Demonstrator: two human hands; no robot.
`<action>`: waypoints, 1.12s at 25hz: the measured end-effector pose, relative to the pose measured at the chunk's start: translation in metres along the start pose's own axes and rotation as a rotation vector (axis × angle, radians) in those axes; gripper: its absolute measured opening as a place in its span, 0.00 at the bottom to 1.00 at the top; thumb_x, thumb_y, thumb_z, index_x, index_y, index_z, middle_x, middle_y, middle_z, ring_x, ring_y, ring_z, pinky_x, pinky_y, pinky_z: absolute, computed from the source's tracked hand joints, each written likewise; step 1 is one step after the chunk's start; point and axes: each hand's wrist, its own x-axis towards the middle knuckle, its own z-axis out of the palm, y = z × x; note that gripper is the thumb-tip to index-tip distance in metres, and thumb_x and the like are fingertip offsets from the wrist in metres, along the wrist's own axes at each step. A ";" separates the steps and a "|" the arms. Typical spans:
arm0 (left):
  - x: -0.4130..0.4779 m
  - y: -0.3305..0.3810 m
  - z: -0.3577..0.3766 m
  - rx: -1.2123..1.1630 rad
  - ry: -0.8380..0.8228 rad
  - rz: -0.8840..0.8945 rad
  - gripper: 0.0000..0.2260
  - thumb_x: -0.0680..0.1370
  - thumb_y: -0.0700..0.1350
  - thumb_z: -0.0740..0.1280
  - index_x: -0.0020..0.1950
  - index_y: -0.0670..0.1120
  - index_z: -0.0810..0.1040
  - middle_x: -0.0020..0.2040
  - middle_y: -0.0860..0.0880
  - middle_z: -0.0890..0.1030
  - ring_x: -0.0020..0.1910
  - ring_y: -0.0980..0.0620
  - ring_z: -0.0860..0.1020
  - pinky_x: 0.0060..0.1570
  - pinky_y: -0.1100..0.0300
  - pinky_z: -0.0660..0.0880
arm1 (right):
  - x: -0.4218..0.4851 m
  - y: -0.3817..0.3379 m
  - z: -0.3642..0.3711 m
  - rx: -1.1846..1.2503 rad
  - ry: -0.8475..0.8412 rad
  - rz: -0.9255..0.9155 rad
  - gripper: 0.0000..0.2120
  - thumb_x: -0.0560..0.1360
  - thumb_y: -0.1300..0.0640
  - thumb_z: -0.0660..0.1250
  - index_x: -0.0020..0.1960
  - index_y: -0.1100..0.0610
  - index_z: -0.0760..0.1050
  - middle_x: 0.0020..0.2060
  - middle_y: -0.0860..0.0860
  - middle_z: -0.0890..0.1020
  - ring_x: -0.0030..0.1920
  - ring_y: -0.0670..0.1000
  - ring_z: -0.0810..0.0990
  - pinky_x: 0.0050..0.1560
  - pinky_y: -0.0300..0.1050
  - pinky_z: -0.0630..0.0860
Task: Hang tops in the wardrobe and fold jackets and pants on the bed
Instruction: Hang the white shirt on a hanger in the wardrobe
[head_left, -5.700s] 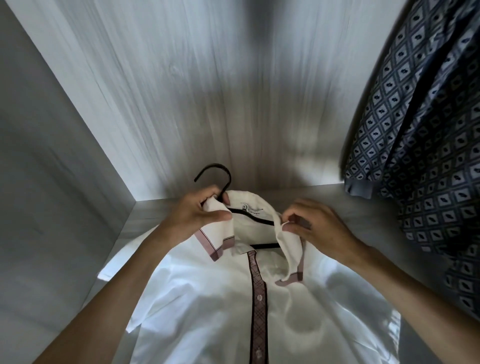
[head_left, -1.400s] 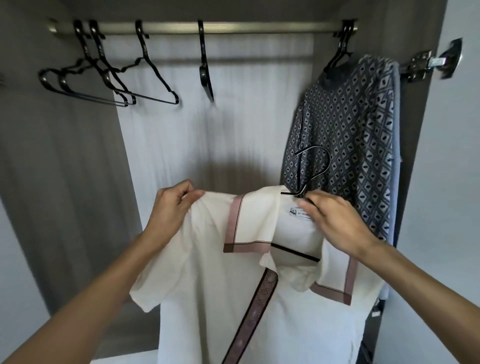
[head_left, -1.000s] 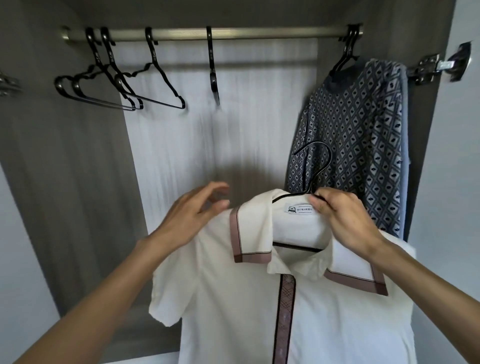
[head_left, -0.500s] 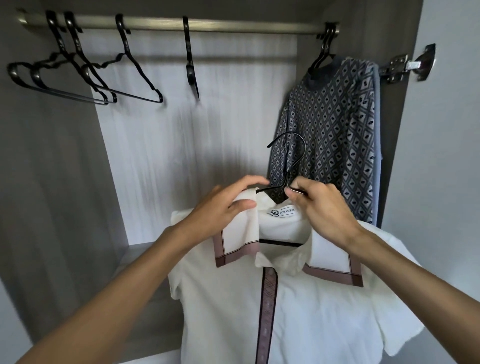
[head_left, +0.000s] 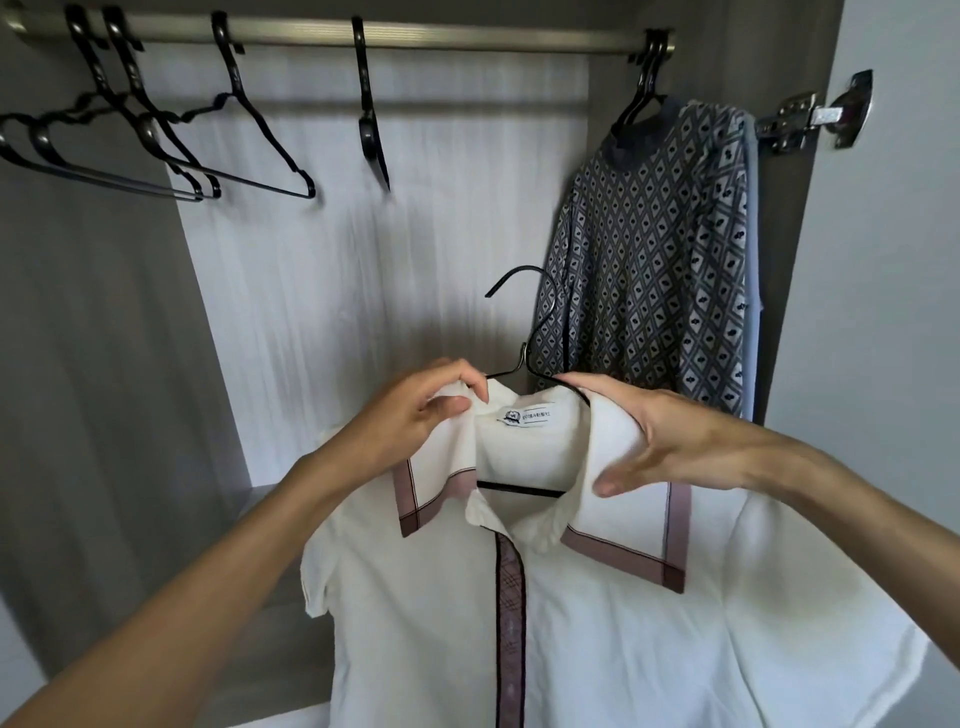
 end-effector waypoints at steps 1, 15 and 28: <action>-0.001 -0.003 -0.001 0.032 0.001 0.032 0.13 0.81 0.36 0.64 0.49 0.55 0.80 0.45 0.57 0.74 0.43 0.57 0.73 0.43 0.65 0.66 | -0.001 -0.002 0.000 -0.057 0.013 -0.015 0.46 0.68 0.57 0.80 0.77 0.38 0.57 0.68 0.32 0.70 0.58 0.41 0.80 0.57 0.28 0.70; 0.000 0.011 -0.018 0.167 -0.465 -0.115 0.29 0.70 0.39 0.75 0.66 0.59 0.72 0.59 0.57 0.65 0.59 0.60 0.68 0.56 0.67 0.69 | 0.015 0.016 0.013 -0.597 0.359 -0.295 0.06 0.80 0.45 0.64 0.48 0.38 0.66 0.40 0.31 0.73 0.39 0.40 0.71 0.41 0.41 0.66; -0.001 0.014 0.042 0.533 0.345 -0.030 0.27 0.63 0.62 0.77 0.45 0.53 0.63 0.48 0.55 0.66 0.44 0.50 0.70 0.40 0.57 0.66 | 0.012 0.008 0.019 -0.622 0.544 -0.210 0.11 0.78 0.54 0.67 0.56 0.43 0.67 0.41 0.42 0.75 0.33 0.46 0.71 0.37 0.46 0.66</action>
